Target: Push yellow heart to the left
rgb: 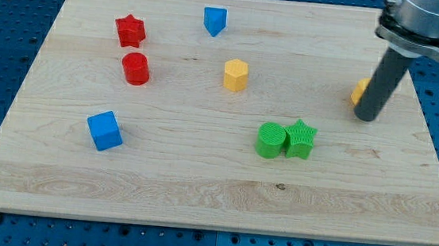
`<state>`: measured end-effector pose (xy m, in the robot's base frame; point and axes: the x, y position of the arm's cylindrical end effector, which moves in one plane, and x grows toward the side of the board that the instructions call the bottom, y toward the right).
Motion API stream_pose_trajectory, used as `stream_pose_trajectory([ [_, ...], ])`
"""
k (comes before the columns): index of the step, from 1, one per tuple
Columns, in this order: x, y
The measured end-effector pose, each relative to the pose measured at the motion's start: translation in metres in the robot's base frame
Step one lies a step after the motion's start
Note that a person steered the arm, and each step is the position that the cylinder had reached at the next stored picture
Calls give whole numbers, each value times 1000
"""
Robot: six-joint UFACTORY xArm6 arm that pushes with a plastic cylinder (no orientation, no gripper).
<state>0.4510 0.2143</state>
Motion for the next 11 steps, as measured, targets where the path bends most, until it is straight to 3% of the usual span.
stream_pose_trajectory([
  [1, 13, 18],
  [3, -24, 65],
  [7, -45, -49],
  [9, -23, -71],
  [10, -23, -128],
  [11, -11, -135],
])
